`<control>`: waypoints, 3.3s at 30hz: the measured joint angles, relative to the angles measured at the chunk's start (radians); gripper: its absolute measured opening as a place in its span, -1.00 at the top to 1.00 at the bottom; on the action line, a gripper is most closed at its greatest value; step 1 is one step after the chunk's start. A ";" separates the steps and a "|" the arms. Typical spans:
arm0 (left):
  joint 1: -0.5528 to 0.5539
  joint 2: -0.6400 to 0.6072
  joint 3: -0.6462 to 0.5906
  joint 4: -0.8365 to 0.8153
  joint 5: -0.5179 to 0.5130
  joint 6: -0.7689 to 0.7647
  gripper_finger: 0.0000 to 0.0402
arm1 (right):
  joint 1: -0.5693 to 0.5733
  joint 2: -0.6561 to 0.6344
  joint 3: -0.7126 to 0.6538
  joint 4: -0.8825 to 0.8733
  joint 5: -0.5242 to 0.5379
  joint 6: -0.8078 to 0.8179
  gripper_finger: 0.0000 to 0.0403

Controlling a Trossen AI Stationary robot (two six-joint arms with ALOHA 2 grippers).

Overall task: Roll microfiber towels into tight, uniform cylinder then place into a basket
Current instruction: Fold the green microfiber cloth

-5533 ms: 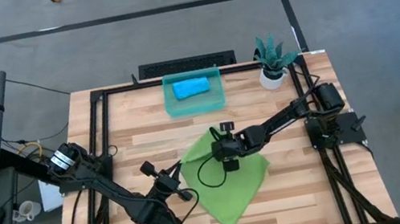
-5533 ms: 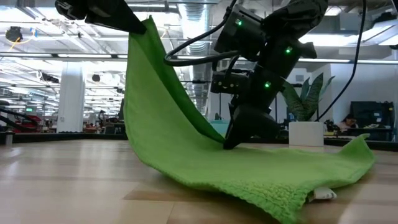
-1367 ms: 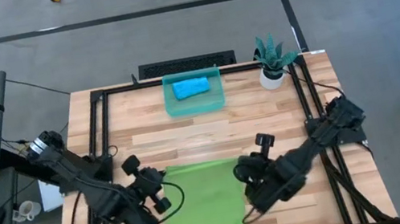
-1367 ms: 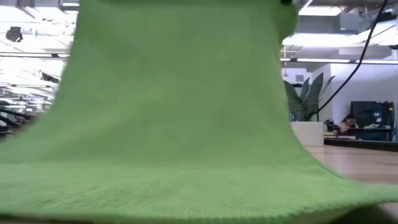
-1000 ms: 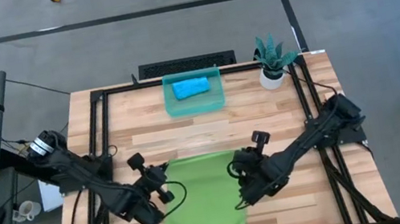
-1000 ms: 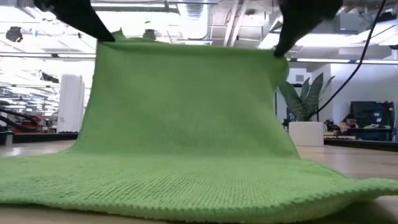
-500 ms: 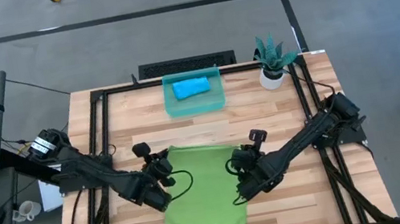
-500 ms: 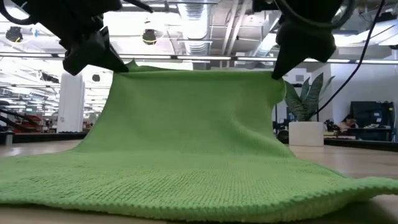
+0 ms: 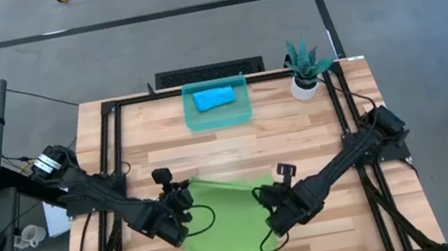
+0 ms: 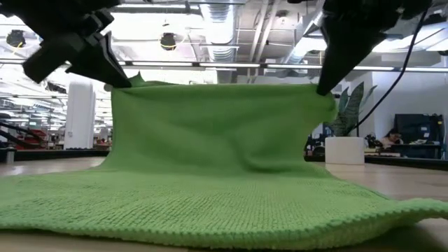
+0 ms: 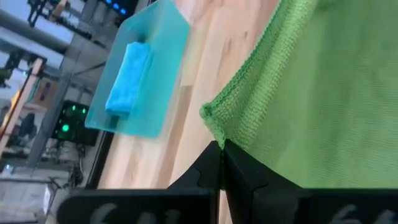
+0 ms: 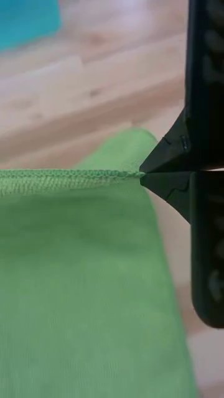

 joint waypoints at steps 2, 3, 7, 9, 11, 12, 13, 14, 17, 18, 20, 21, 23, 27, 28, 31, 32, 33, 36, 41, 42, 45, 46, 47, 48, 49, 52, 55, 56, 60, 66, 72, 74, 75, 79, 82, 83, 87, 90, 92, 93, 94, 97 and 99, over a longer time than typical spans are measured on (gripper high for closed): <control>-0.014 0.000 0.000 0.005 -0.001 0.012 1.00 | 0.008 0.000 0.001 0.004 -0.027 0.018 0.97; -0.018 0.000 0.001 0.008 -0.002 0.019 1.00 | 0.012 0.000 0.001 0.000 -0.033 0.021 0.96; -0.019 0.000 0.001 0.009 -0.085 0.075 1.00 | 0.008 0.000 0.031 -0.129 0.018 0.069 0.96; -0.010 0.000 0.001 0.006 -0.171 0.108 1.00 | -0.002 0.000 0.055 -0.228 0.091 0.156 0.96; 0.005 0.000 0.001 0.008 -0.254 0.115 1.00 | -0.016 0.000 0.080 -0.313 0.141 0.253 0.96; 0.012 0.000 0.001 0.010 -0.280 0.109 1.00 | -0.023 0.000 0.090 -0.340 0.149 0.287 0.96; 0.019 0.000 0.002 0.010 -0.288 0.101 1.00 | -0.028 0.000 0.098 -0.352 0.150 0.308 0.96; 0.025 0.000 0.004 0.009 -0.281 0.098 1.00 | -0.028 0.000 0.103 -0.353 0.143 0.313 0.96; 0.038 0.000 0.010 0.021 -0.191 0.095 1.00 | -0.025 0.000 0.106 -0.310 0.080 0.302 0.96; 0.038 0.000 0.010 0.028 -0.159 0.095 1.00 | -0.025 0.000 0.106 -0.295 0.056 0.302 0.96; 0.038 0.000 0.010 0.037 -0.104 0.095 1.00 | -0.026 0.000 0.106 -0.276 0.012 0.317 0.96; 0.038 0.000 0.010 0.038 -0.083 0.095 1.00 | -0.027 0.000 0.106 -0.271 -0.008 0.339 0.96; 0.038 0.000 0.011 0.036 -0.079 0.093 1.00 | -0.034 0.000 0.102 -0.274 -0.032 0.380 0.96; 0.037 0.000 0.021 0.034 -0.200 0.122 1.00 | -0.059 0.000 0.088 -0.374 -0.014 0.410 0.96; 0.044 0.000 0.029 0.034 -0.237 0.136 1.00 | -0.069 0.000 0.088 -0.409 -0.002 0.416 0.96; 0.079 0.000 0.062 0.025 -0.285 0.192 1.00 | -0.107 0.000 0.088 -0.474 0.050 0.420 0.96; 0.093 0.000 0.074 0.022 -0.282 0.208 1.00 | -0.122 0.000 0.086 -0.476 0.058 0.410 0.96; 0.107 0.000 0.084 0.020 -0.268 0.224 1.00 | -0.136 0.000 0.085 -0.474 0.057 0.395 0.96; 0.153 0.000 0.094 0.014 -0.197 0.258 1.00 | -0.164 0.000 0.084 -0.455 0.049 0.352 0.96; 0.234 0.000 0.094 -0.040 -0.176 0.270 1.00 | -0.178 0.000 0.084 -0.442 0.120 0.291 0.96; 0.250 0.000 0.095 -0.042 -0.178 0.273 1.00 | -0.184 0.000 0.084 -0.455 0.142 0.288 0.96; 0.284 0.000 0.096 -0.038 -0.158 0.274 1.00 | -0.202 0.000 0.085 -0.487 0.200 0.246 0.96; 0.292 -0.001 0.096 -0.035 -0.129 0.274 1.00 | -0.206 0.000 0.084 -0.485 0.215 0.223 0.96; 0.298 -0.001 0.096 -0.034 -0.098 0.274 1.00 | -0.211 0.000 0.084 -0.469 0.225 0.198 0.96; 0.301 -0.001 0.095 -0.034 -0.064 0.274 1.00 | -0.216 0.000 0.083 -0.443 0.232 0.166 0.96; 0.302 -0.001 0.094 -0.036 -0.039 0.273 1.00 | -0.218 0.000 0.083 -0.409 0.233 0.131 0.96; 0.290 -0.001 0.093 -0.052 -0.020 0.251 1.00 | -0.217 0.000 0.082 -0.324 0.230 0.070 0.96; 0.265 -0.001 0.093 -0.069 -0.014 0.233 1.00 | -0.203 0.000 0.082 -0.300 0.193 0.086 0.96; 0.256 -0.001 0.093 -0.073 -0.006 0.229 1.00 | -0.192 0.000 0.082 -0.296 0.174 0.099 0.96; 0.212 -0.001 0.093 -0.076 0.037 0.194 1.00 | -0.131 0.000 0.082 -0.270 0.121 0.149 0.96; 0.125 -0.001 0.093 -0.076 0.044 0.086 1.00 | -0.048 0.001 0.033 -0.107 0.102 0.175 0.96; 0.053 -0.002 0.051 0.020 0.062 -0.007 1.00 | -0.009 0.002 -0.057 0.072 0.019 0.189 0.97; 0.041 -0.002 0.034 0.056 0.090 -0.021 1.00 | 0.000 0.001 -0.061 0.100 0.001 0.208 0.98; 0.036 -0.002 0.029 0.063 0.105 -0.030 1.00 | 0.003 0.001 -0.062 0.105 -0.014 0.212 0.98; 0.021 -0.002 0.025 0.068 0.130 -0.078 1.00 | 0.007 0.001 -0.063 0.161 -0.104 0.225 0.97; 0.009 -0.002 0.025 0.085 0.173 -0.107 1.00 | 0.005 0.001 -0.063 0.188 -0.192 0.253 0.96; 0.004 -0.002 0.025 0.094 0.198 -0.121 1.00 | 0.005 0.001 -0.063 0.190 -0.212 0.262 0.96; -0.005 -0.002 0.025 0.105 0.280 -0.215 1.00 | 0.006 0.001 -0.062 0.202 -0.241 0.300 0.97; -0.005 -0.002 0.025 0.105 0.337 -0.246 1.00 | 0.005 0.001 -0.062 0.205 -0.266 0.313 0.97; -0.005 -0.002 0.025 0.104 0.364 -0.251 1.00 | 0.005 0.001 -0.062 0.217 -0.266 0.294 0.96; -0.005 -0.002 0.025 0.104 0.374 -0.252 1.00 | 0.005 0.001 -0.062 0.226 -0.266 0.284 0.96; -0.005 -0.002 0.025 0.104 0.379 -0.252 1.00 | 0.005 0.001 -0.062 0.236 -0.266 0.281 0.96; -0.005 -0.002 0.025 0.102 0.416 -0.242 1.00 | 0.005 0.001 -0.062 0.263 -0.271 0.262 0.95; -0.005 -0.001 0.025 0.101 0.448 -0.242 1.00 | 0.005 0.001 -0.062 0.279 -0.273 0.253 0.95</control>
